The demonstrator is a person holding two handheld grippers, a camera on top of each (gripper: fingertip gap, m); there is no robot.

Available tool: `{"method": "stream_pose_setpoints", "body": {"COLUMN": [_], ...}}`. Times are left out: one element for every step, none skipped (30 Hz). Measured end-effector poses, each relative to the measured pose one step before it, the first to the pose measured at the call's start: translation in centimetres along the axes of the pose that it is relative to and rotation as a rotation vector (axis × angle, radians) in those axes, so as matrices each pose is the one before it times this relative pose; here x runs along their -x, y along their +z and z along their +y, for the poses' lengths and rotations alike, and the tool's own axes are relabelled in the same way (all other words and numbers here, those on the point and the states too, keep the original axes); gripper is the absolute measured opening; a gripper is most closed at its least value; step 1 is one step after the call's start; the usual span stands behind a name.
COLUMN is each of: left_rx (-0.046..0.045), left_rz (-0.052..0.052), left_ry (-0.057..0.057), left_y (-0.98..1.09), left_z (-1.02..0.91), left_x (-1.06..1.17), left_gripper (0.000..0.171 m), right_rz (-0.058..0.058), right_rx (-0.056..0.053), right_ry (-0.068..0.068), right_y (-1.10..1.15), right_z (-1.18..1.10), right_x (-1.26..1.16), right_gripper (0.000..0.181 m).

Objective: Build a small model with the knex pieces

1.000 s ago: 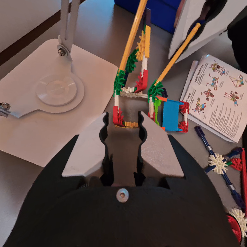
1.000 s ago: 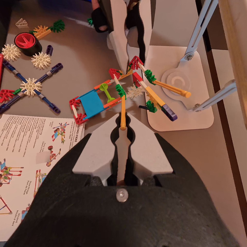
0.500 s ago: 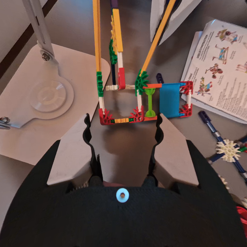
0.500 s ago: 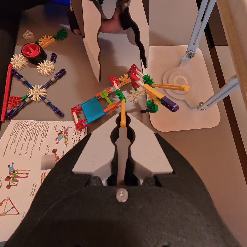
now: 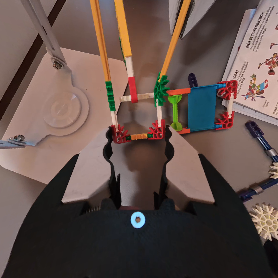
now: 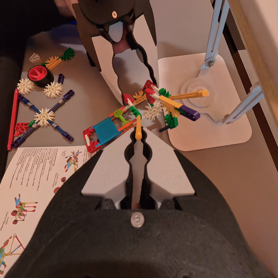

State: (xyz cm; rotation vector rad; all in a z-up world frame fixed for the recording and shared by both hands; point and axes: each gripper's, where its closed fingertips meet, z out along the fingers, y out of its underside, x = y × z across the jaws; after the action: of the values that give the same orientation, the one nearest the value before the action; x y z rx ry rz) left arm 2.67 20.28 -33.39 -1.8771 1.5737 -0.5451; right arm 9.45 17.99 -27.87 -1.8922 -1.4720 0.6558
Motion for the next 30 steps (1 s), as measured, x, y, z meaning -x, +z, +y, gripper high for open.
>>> {"method": "stream_pose_setpoints", "body": {"left_rx": [-0.00115,-0.00063,-0.00027,-0.00031,0.00015,0.00133,0.00106,-0.00019,-0.00035,0.00066,0.00019,-0.00101,-0.00104,-0.00150,-0.00129,-0.00037,-0.00010,0.00116,0.00170,0.00131,0.00012,0.00007,0.00175,0.00086,0.00067,0.00032,0.00076,0.00205,0.00067,0.00080], "left_rz": [-0.0016,-0.0005,0.0019,0.0010,0.0000,-0.0009,0.0000,0.0009,0.0004,-0.0001,0.0004,0.0016,0.0022,0.0004,0.0005,0.0013,0.0028,0.0035,0.0026,0.0017,0.0031,0.0022,0.0002,0.0020,0.0036,0.0020,0.0001,0.0012,0.0028,0.0010], "left_ry": [-0.0001,0.0007,0.0035,0.0021,-0.0002,0.0012,0.0016,-0.0013,-0.0006,0.0009,-0.0008,-0.0002,0.0005,0.0006,-0.0007,0.0013,0.0021,0.0004,0.0010,0.0023,0.0005,0.0013,0.0020,0.0009,0.0011,0.0015,0.0021,0.0026,0.0006,-0.0007], "left_y": [0.015,-0.005,-0.017,-0.006,0.005,0.014,0.009,0.012,-0.005,-0.007,-0.013,-0.009,-0.025,-0.026,-0.031,-0.023,-0.014,0.015,0.022,0.018,0.009,0.001,0.000,-0.001,-0.001,0.020,0.017,0.043,0.045,0.033], "left_z": [-0.023,-0.029,-0.005,-0.015,-0.019,0.006,0.009,0.003,-0.012,0.010,0.002,-0.013,-0.026,-0.026,-0.032,-0.024,-0.005,0.003,0.012,0.000,-0.011,-0.004,0.025,0.020,0.018,-0.008,-0.002,0.022,-0.004,-0.018], "left_x": [0.019,0.001,-0.060,-0.039,-0.005,-0.006,-0.013,-0.003,-0.010,-0.002,0.001,-0.031,-0.042,-0.005,0.005,-0.026,-0.063,-0.072,-0.077,-0.055,-0.063,-0.053,-0.002,-0.033,-0.063,-0.053,-0.021,-0.039,-0.075,-0.038], "left_gripper": [0.068,0.068,0.068,0.067,0.067,0.067,0.067,0.067,0.067,0.067,0.067,0.067,0.067,0.067,0.067,0.067,0.067,0.067,0.067,0.067,0.067,0.067,0.067,0.067,0.067,0.067,0.067,0.067,0.067,0.067], "right_rz": [0.0006,0.0002,-0.0017,-0.0018,0.0002,0.0009,0.0003,0.0001,0.0005,0.0005,0.0000,-0.0001,0.0003,0.0010,0.0007,-0.0009,-0.0020,-0.0015,-0.0008,-0.0019,-0.0020,0.0016,0.0044,0.0039,0.0018,0.0026,0.0055,0.0002,-0.0094,-0.0091], "right_rx": [-0.0055,-0.0044,-0.0044,-0.0060,-0.0043,-0.0006,-0.0002,-0.0020,-0.0012,0.0008,-0.0003,-0.0010,0.0001,-0.0002,-0.0013,-0.0027,-0.0040,-0.0026,-0.0006,-0.0024,-0.0059,-0.0050,-0.0014,-0.0006,-0.0025,-0.0046,-0.0062,-0.0082,-0.0101,-0.0109], "right_ry": [0.0059,0.0055,0.0046,0.0048,0.0053,0.0037,0.0026,0.0045,0.0053,0.0038,0.0031,0.0034,0.0030,0.0028,0.0014,-0.0030,-0.0047,-0.0018,-0.0011,-0.0048,-0.0059,-0.0009,0.0036,0.0024,-0.0024,-0.0069,-0.0075,-0.0053,-0.0083,-0.0178], "right_y": [-0.021,-0.024,-0.019,-0.014,-0.004,0.006,0.013,0.002,0.005,0.008,-0.001,-0.009,-0.010,-0.015,-0.023,-0.018,-0.019,-0.001,-0.004,-0.014,-0.016,-0.030,-0.036,-0.037,-0.036,-0.025,-0.008,0.023,0.033,0.044], "right_z": [-0.145,-0.134,-0.125,-0.142,-0.111,-0.037,-0.013,-0.058,-0.041,-0.015,-0.028,-0.041,-0.018,-0.017,-0.030,-0.043,-0.040,-0.032,-0.015,-0.031,-0.083,-0.081,-0.036,-0.015,-0.043,-0.081,-0.133,-0.188,-0.225,-0.239], "right_x": [-0.009,0.007,0.037,0.037,0.006,-0.022,-0.002,-0.008,-0.018,-0.002,0.016,0.007,-0.001,-0.016,-0.014,0.038,0.044,0.034,0.014,0.048,0.069,-0.019,-0.094,-0.086,-0.020,0.000,-0.017,0.080,0.257,0.332], "right_gripper": [0.002,0.002,0.002,0.002,0.002,0.002,0.002,0.002,0.002,0.002,0.002,0.002,0.002,0.002,0.002,0.002,0.002,0.002,0.002,0.002,0.002,0.002,0.003,0.006,0.010,0.011,0.012,0.014,0.017,0.016]}}
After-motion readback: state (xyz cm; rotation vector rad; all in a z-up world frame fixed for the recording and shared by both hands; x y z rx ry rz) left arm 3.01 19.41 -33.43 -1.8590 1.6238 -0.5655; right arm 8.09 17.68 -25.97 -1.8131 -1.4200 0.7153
